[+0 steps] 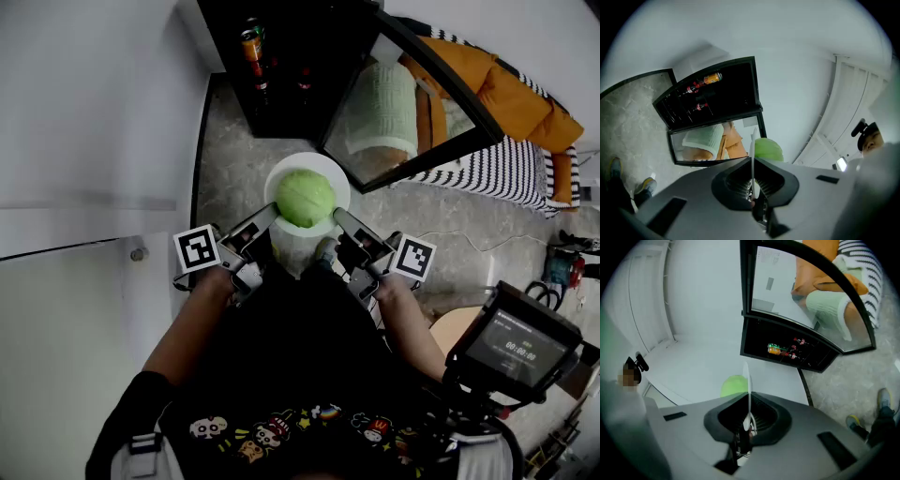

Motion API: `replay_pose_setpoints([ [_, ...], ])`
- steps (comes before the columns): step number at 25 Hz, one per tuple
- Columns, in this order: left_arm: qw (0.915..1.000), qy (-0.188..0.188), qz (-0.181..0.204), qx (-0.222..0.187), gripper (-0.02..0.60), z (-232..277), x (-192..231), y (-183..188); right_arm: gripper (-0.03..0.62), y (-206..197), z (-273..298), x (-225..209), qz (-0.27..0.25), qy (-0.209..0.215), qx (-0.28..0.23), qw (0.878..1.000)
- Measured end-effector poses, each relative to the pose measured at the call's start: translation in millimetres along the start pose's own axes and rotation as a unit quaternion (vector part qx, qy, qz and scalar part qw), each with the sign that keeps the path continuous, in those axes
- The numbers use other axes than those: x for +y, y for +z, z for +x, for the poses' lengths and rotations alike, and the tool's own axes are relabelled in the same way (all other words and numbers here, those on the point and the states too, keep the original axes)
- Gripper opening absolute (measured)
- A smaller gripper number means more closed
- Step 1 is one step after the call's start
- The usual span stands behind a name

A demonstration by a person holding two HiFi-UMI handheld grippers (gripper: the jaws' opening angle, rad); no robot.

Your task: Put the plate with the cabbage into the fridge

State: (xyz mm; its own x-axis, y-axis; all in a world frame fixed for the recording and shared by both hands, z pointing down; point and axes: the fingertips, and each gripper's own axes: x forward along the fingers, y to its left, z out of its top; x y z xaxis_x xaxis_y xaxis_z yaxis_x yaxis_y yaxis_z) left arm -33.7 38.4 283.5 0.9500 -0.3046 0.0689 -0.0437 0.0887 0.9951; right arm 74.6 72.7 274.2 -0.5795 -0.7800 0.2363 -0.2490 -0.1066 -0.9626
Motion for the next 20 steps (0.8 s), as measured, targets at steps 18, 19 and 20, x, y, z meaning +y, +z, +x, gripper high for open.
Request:
replay_pose_setpoints([
  [18, 0.9996, -0.016, 0.008, -0.022, 0.009, -5.0, 1.6, 2.5, 0.02, 2.5, 10.4, 6.3, -0.033, 0.013, 0.034, 0.999],
  [19, 0.9995, -0.016, 0.008, -0.025, 0.009, -6.1, 1.7, 2.3, 0.02, 1.9, 10.8, 6.0, -0.034, 0.013, 0.037, 0.999],
  [20, 0.9994, -0.017, 0.007, -0.029, 0.009, -7.3, 1.8, 1.9, 0.021, 1.3, 11.4, 5.9, -0.034, 0.013, 0.041, 0.998],
])
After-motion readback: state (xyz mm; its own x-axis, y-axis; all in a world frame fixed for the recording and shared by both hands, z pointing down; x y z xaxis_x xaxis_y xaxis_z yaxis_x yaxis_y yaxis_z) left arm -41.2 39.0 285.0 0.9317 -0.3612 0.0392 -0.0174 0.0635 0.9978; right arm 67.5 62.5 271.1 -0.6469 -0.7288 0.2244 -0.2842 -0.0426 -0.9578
